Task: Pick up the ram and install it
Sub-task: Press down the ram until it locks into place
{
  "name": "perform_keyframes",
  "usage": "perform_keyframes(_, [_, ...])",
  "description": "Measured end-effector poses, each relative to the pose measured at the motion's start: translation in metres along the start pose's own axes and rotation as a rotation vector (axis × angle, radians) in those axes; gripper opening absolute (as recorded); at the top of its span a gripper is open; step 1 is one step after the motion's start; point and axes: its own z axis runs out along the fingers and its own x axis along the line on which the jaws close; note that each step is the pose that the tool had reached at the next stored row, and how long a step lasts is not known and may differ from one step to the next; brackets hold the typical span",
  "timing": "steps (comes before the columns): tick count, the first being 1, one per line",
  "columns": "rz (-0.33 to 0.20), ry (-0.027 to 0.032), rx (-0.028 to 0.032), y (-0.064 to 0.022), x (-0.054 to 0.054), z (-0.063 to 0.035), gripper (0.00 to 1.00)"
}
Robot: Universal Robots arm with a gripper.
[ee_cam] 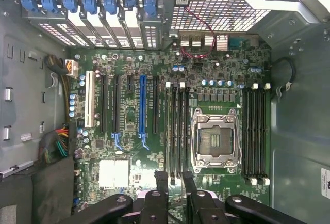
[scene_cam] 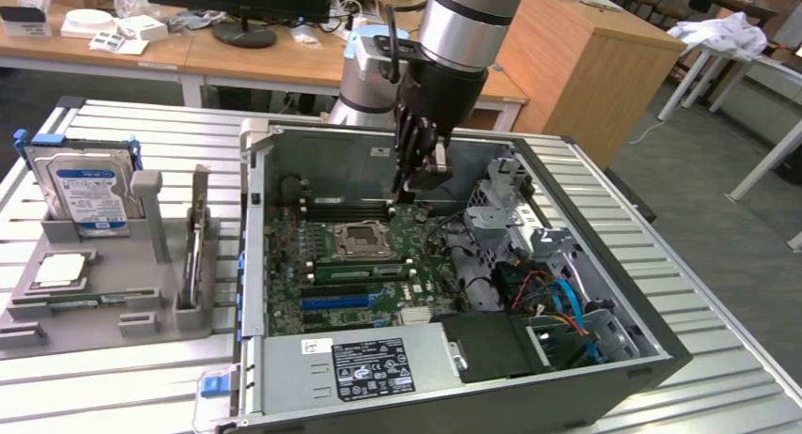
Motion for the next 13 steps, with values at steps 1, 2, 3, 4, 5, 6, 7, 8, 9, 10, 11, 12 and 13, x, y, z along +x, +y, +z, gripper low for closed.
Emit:
perform_keyframes(1, [0.000, 0.0000, 0.0000, 0.0000, 0.0000, 0.0000, 0.24])
perform_keyframes(2, [0.000, 0.0000, 0.0000, 0.0000, 0.0000, 0.0000, 0.24])
perform_keyframes(3, [0.000, 0.0000, 0.0000, 0.0000, 0.0000, 0.0000, 0.17])
perform_keyframes(4, [0.000, 0.0000, 0.0000, 0.0000, 0.0000, 0.0000, 0.11])
perform_keyframes(5, [0.000, 0.0000, 0.0000, 0.0000, 0.0000, 0.0000, 0.11])
perform_keyframes(6, [0.000, 0.0000, 0.0000, 0.0000, 0.0000, 0.0000, 0.11])
perform_keyframes(7, [0.000, 0.0000, 0.0000, 0.0000, 0.0000, 0.0000, 0.11])
perform_keyframes(8, [0.000, 0.0000, 0.0000, 0.0000, 0.0000, 0.0000, 0.11])
perform_keyframes(9, [0.000, 0.0000, 0.0000, -0.0002, 0.0000, 0.0000, 0.11])
perform_keyframes(10, [0.000, 0.0000, 0.0000, -0.0014, 0.0000, 0.0000, 0.11])
perform_keyframes(11, [0.000, 0.0000, 0.0000, -0.0035, 0.0001, -0.0001, 0.11])
perform_keyframes(12, [0.000, 0.0000, -0.0001, -0.0056, 0.0000, -0.0003, 0.11])
perform_keyframes(13, [0.000, 0.0001, -0.0001, -0.0073, 0.0000, -0.0004, 0.11])
